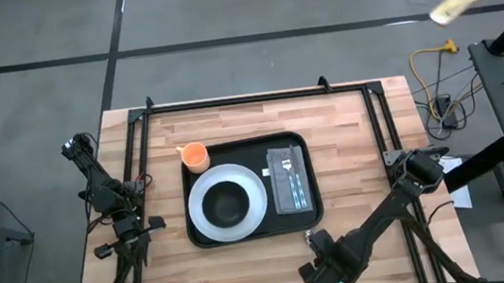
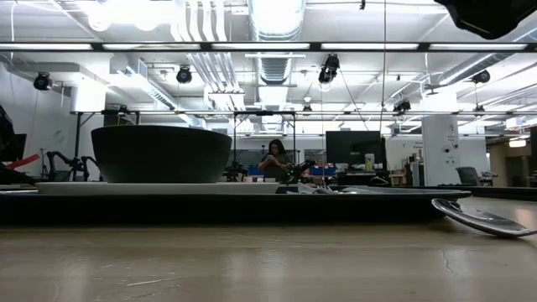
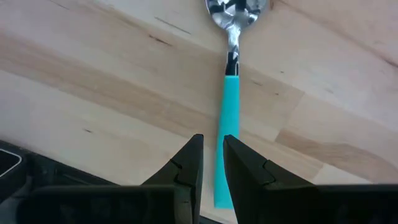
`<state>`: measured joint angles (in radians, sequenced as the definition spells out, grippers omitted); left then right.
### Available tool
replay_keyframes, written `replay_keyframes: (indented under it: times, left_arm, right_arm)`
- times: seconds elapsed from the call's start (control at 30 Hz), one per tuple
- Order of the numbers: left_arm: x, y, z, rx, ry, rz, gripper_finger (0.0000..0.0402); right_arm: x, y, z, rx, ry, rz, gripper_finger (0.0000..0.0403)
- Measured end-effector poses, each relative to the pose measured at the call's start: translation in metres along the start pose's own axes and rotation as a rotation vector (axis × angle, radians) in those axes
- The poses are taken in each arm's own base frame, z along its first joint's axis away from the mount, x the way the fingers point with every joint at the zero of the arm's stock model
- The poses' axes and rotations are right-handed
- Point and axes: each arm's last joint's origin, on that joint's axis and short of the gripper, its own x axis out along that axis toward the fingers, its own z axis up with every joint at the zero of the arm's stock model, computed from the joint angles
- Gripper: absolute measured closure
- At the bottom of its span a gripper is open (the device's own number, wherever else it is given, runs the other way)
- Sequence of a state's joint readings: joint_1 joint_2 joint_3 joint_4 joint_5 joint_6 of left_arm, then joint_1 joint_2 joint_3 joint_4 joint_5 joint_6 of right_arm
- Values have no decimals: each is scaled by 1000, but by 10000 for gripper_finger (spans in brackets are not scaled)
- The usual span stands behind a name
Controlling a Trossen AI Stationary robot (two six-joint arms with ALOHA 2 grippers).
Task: Set up tray
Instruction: Put the light green spoon on the gray table napkin to the left of the green fork
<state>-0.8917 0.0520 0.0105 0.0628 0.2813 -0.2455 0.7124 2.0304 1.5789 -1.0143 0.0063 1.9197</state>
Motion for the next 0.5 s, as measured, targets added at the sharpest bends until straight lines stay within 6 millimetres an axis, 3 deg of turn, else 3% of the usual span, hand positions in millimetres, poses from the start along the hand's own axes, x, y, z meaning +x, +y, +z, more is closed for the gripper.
replay_keyframes:
  times: [0.5]
  left_arm:
    - [0, 0, 0, 0, 0, 0, 317]
  right_arm:
    - [19, -3, 11, 56, 4, 5, 349]
